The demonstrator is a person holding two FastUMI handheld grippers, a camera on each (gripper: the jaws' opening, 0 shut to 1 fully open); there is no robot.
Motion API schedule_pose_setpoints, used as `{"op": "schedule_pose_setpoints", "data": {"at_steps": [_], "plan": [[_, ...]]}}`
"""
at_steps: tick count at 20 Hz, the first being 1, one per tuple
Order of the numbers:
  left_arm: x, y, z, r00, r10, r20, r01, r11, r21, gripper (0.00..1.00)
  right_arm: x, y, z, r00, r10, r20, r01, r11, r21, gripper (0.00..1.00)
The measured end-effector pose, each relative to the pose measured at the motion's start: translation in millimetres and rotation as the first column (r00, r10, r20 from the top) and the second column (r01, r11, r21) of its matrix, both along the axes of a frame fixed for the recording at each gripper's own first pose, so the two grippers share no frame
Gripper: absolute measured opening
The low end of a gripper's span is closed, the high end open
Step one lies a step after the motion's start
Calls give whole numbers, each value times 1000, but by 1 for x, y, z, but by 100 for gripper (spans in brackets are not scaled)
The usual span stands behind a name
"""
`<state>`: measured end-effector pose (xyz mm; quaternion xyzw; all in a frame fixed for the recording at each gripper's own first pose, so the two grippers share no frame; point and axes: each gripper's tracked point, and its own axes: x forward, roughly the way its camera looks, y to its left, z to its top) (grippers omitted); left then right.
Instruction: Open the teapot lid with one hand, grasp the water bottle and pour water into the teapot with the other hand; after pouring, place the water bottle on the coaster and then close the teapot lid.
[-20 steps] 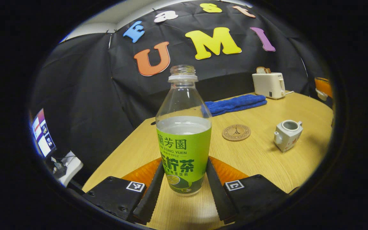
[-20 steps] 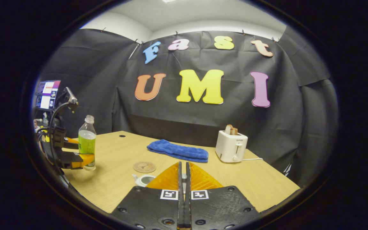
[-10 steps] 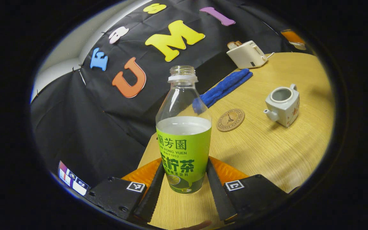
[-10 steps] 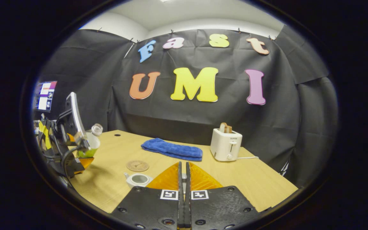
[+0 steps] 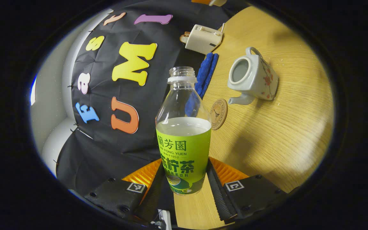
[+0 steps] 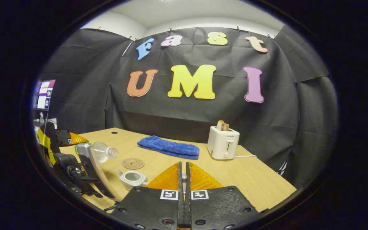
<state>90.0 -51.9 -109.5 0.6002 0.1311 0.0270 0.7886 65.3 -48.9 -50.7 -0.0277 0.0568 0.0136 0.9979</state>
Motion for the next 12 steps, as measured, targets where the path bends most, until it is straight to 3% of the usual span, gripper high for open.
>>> {"op": "schedule_pose_setpoints", "data": {"at_steps": [6, 12], "plan": [[0, -15, 4, 999, -32, -28, 37, 978, 207, 75, -1, -1, 1, 1000, 4, 0, -4, 1000, -5, 0], [3, -25, 8, 997, -50, -55, 65, 944, 324, 75, 1, -3, 0, 1000, 4, 1, -4, 1000, -14, 0]]}}
